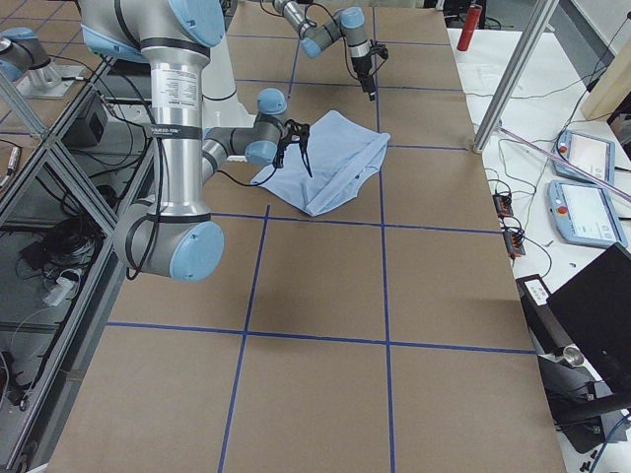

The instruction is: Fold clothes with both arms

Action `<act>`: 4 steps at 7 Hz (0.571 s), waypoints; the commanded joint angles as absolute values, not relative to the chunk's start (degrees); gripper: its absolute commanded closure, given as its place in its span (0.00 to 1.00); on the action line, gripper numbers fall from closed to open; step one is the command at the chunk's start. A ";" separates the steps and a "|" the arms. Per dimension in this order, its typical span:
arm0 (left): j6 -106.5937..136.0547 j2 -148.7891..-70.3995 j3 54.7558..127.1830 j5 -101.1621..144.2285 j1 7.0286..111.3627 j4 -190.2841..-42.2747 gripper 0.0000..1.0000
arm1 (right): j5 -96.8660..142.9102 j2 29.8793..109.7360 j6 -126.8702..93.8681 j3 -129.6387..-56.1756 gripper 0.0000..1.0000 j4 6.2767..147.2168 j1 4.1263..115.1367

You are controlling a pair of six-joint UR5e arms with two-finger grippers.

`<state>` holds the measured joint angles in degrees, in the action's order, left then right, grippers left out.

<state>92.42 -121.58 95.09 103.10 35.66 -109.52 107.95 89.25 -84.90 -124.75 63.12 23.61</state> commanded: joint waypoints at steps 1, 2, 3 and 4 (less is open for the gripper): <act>103.16 -120.24 95.89 99.26 31.56 -106.55 0.05 | 107.84 86.76 -84.90 -124.37 0.00 63.02 27.85; 103.27 -120.15 95.98 97.66 30.86 -103.39 0.06 | 107.84 86.31 -84.90 -124.02 0.00 63.02 28.04; 103.27 -120.06 95.89 96.17 29.63 -101.10 0.06 | 107.75 86.22 -84.90 -124.01 0.00 63.02 28.30; 103.18 -120.15 95.98 96.15 29.36 -100.81 0.07 | 107.84 86.31 -84.90 -123.93 0.00 63.02 28.65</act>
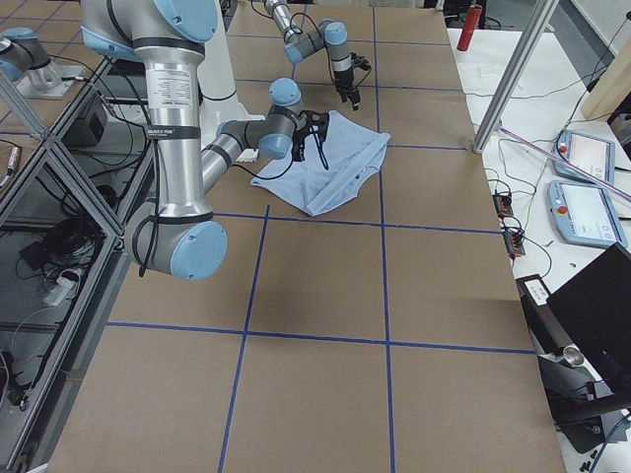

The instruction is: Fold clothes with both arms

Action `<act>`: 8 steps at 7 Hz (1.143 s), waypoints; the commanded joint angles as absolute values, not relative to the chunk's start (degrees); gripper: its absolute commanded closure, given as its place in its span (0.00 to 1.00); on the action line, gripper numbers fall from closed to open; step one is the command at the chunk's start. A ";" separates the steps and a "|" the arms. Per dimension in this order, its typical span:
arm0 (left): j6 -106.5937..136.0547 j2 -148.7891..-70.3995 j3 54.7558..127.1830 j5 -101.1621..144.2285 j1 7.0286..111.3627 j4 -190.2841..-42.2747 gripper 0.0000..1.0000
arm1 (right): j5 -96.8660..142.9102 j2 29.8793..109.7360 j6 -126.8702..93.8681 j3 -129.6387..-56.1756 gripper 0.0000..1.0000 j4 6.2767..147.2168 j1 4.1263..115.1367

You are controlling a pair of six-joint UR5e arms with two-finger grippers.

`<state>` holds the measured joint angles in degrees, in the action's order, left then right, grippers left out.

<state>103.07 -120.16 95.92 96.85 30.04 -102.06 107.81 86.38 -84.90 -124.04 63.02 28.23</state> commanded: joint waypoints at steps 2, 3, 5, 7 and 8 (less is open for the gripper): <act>103.27 -120.23 95.98 96.15 27.43 -99.58 0.08 | 107.84 86.31 -84.90 -123.75 0.00 63.02 28.91; 103.27 -120.15 96.06 96.15 26.64 -99.58 0.08 | 107.75 86.22 -84.90 -123.75 0.00 63.02 29.00; 103.36 -120.15 96.15 96.24 26.46 -99.49 0.09 | 107.75 86.31 -84.90 -123.75 0.00 63.02 29.09; 103.27 -120.15 98.68 96.33 26.02 -96.09 0.12 | 107.84 86.31 -84.90 -123.66 0.00 63.10 29.53; 103.36 -120.15 99.48 96.42 24.97 -94.76 0.13 | 107.84 86.31 -84.90 -123.66 0.00 63.02 29.62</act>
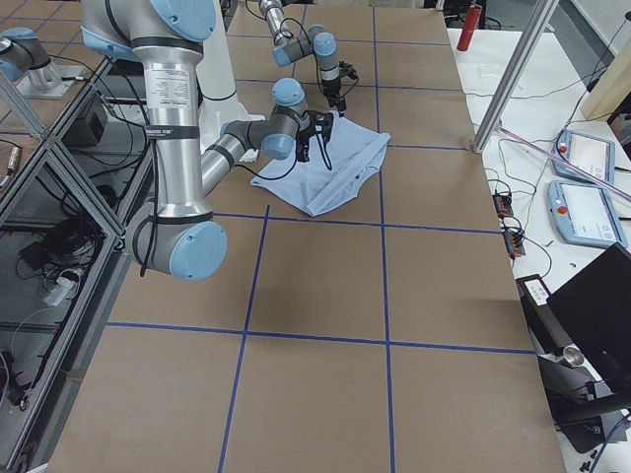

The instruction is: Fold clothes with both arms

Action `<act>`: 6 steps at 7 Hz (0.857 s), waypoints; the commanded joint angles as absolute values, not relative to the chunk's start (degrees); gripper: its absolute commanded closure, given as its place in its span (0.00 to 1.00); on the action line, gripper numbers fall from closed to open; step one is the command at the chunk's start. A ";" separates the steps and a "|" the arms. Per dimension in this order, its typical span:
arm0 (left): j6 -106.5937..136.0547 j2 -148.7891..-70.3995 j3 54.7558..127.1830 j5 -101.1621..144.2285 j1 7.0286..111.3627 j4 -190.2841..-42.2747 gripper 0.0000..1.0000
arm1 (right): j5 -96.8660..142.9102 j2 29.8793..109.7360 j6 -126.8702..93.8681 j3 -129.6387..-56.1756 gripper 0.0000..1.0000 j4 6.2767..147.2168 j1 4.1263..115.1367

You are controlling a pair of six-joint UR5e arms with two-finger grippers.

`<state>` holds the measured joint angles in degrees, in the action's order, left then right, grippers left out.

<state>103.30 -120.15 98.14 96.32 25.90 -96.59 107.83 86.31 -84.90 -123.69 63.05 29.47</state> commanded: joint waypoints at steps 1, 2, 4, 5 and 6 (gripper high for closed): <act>103.62 -120.06 99.32 96.42 24.35 -94.75 0.13 | 107.84 86.31 -84.90 -123.58 0.00 63.10 29.71; 103.62 -119.88 99.14 96.24 23.82 -94.83 0.13 | 107.84 86.31 -84.90 -123.57 0.00 63.11 29.71; 103.10 -119.88 98.44 96.24 23.82 -94.92 0.14 | 107.75 86.31 -84.90 -123.49 0.00 63.11 29.62; 103.10 -119.88 98.26 96.15 23.82 -94.92 0.18 | 107.75 86.31 -84.90 -123.49 0.00 63.11 29.62; 103.44 -119.88 98.35 96.15 23.82 -94.92 0.38 | 107.49 86.31 -84.90 -123.49 0.00 63.11 29.62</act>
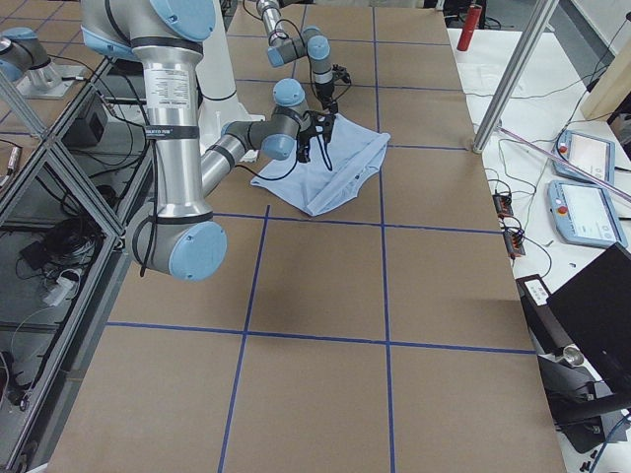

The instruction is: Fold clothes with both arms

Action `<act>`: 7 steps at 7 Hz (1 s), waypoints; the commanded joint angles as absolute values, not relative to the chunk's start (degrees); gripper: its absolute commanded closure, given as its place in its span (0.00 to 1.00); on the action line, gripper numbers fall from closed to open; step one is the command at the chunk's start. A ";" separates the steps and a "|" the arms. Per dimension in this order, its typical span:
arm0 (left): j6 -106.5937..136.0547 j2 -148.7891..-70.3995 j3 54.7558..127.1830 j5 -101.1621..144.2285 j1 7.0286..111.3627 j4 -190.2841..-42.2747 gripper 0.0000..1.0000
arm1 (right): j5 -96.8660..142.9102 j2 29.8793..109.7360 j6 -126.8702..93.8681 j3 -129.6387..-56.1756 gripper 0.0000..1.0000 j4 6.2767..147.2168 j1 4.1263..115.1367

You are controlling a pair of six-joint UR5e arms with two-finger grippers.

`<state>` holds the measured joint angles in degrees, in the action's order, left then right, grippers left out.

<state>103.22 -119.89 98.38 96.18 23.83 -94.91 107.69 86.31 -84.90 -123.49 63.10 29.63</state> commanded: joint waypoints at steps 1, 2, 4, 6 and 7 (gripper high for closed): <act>103.45 -119.97 98.44 96.07 23.82 -95.01 0.73 | 107.49 86.31 -84.90 -123.40 0.00 63.11 29.62; 103.53 -119.97 98.52 96.06 23.82 -95.01 0.99 | 107.49 86.31 -84.90 -123.05 0.00 63.11 29.71; 102.75 -120.23 98.70 96.33 23.82 -95.01 1.00 | 107.49 86.31 -84.90 -122.87 0.00 63.11 29.71; 102.48 -120.24 98.79 96.15 24.34 -95.10 1.00 | 107.40 86.31 -84.90 -122.26 0.00 63.11 29.71; 101.52 -120.41 98.44 96.15 26.69 -95.18 1.00 | 107.49 86.31 -84.90 -122.34 0.00 63.02 29.71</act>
